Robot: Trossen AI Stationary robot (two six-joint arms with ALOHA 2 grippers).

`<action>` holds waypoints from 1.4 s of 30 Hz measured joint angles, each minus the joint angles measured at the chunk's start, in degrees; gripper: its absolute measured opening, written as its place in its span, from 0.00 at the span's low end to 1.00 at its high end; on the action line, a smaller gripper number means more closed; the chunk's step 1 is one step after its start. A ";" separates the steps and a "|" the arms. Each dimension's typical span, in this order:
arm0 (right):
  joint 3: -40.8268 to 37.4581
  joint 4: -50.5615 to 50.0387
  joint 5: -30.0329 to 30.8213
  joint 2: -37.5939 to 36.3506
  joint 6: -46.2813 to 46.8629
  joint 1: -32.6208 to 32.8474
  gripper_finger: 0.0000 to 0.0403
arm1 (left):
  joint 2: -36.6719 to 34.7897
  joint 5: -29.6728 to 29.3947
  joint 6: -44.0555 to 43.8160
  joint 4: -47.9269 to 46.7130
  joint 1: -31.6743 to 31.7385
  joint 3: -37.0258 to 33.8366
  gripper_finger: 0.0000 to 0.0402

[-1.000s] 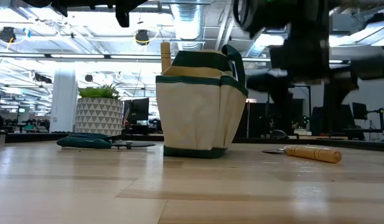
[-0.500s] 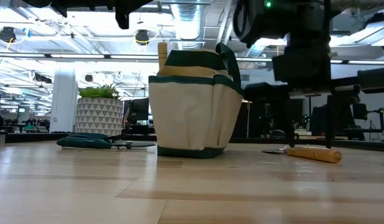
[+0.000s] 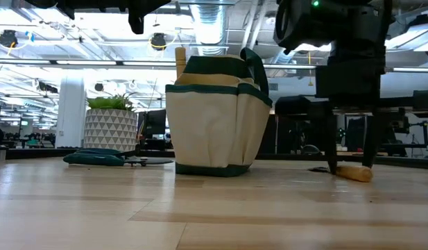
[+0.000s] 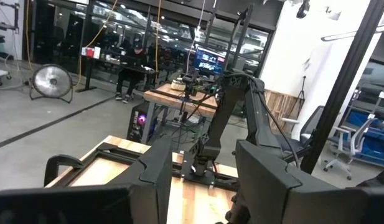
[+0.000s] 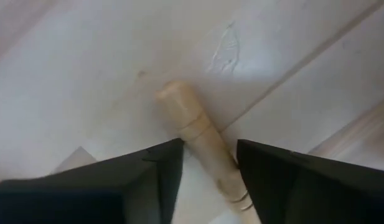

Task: Pick & Place Garden tools in Gardening bag
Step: Put the trowel into the gardening bag

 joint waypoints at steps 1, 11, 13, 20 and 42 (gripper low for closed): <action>-0.02 -0.10 -0.10 0.00 1.24 -0.01 0.31 | -0.01 0.00 -0.06 0.01 0.00 0.00 0.33; -0.02 3.76 -2.91 0.03 14.39 -1.20 0.12 | -0.01 0.00 -0.08 0.09 0.00 0.00 0.33; -0.15 4.39 -2.97 -0.83 19.08 -1.89 0.12 | -0.01 -0.02 -0.08 0.24 0.00 0.00 0.33; -0.37 10.47 1.42 -9.70 32.04 -4.65 0.12 | -0.01 -2.65 -0.07 0.53 0.02 0.00 0.33; -28.20 67.67 22.29 -34.56 45.12 -7.50 0.12 | 0.00 -4.55 -0.08 0.87 0.02 0.00 0.33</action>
